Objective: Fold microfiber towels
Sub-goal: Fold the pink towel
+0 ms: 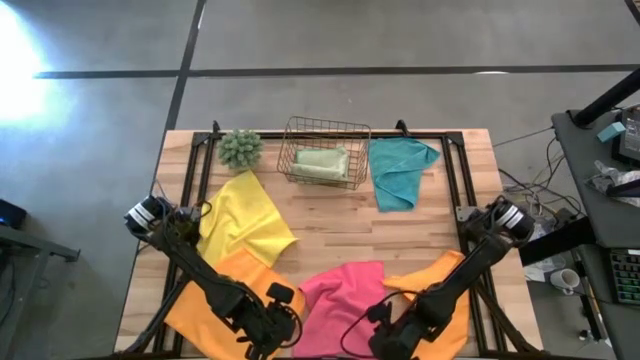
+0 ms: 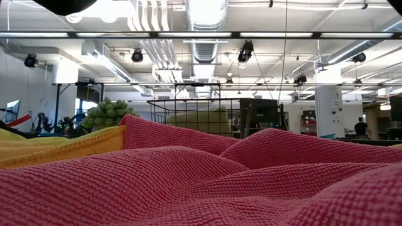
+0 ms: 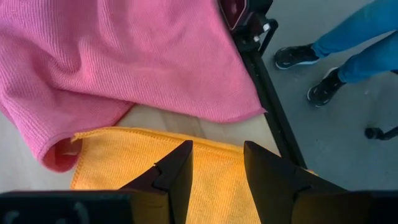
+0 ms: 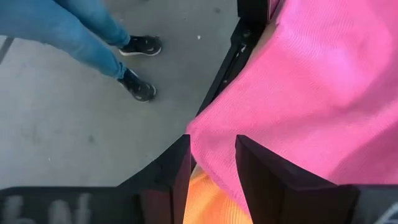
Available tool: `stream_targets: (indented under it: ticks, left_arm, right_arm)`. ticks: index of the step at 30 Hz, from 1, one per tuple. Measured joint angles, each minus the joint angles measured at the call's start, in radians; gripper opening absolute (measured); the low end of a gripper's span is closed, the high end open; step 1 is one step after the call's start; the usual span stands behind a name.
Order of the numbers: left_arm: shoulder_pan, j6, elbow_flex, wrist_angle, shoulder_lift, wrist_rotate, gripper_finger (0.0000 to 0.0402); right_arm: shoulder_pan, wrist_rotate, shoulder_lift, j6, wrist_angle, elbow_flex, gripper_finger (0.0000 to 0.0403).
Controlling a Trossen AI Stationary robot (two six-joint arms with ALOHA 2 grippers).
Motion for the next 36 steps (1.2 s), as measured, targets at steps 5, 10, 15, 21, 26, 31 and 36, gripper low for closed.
stream_targets:
  ticks: [5, 10, 15, 21, 26, 31, 36]
  left_arm:
    - [0.000, 0.006, 0.000, 0.004, 0.000, 0.002, 0.0128]
    - [0.001, 0.010, 0.000, 0.004, 0.000, -0.001, 0.0128]
    - [0.001, 0.032, -0.001, 0.004, 0.001, -0.013, 0.0128]
    - [0.001, 0.032, -0.002, 0.004, 0.001, -0.016, 0.0128]
    - [0.001, 0.033, -0.002, 0.005, 0.001, -0.025, 0.0128]
    - [0.005, 0.040, -0.003, 0.004, 0.020, -0.027, 0.0128]
    - [0.009, 0.052, -0.004, 0.007, 0.047, -0.028, 0.0128]
  right_arm:
    - [0.001, 0.004, 0.027, 0.006, 0.010, -0.009, 0.0118]
    - [0.002, 0.003, 0.060, 0.017, 0.032, -0.017, 0.0118]
    - [0.003, 0.003, 0.101, 0.010, 0.063, -0.017, 0.0118]
    - [0.004, -0.005, 0.156, 0.009, 0.124, -0.011, 0.0118]
    - [0.004, -0.001, 0.200, 0.050, 0.122, -0.007, 0.0118]
    - [-0.014, -0.004, 0.213, 0.101, 0.114, -0.007, 0.0104]
    - [-0.050, 0.038, 0.211, 0.156, 0.052, -0.009, 0.0056]
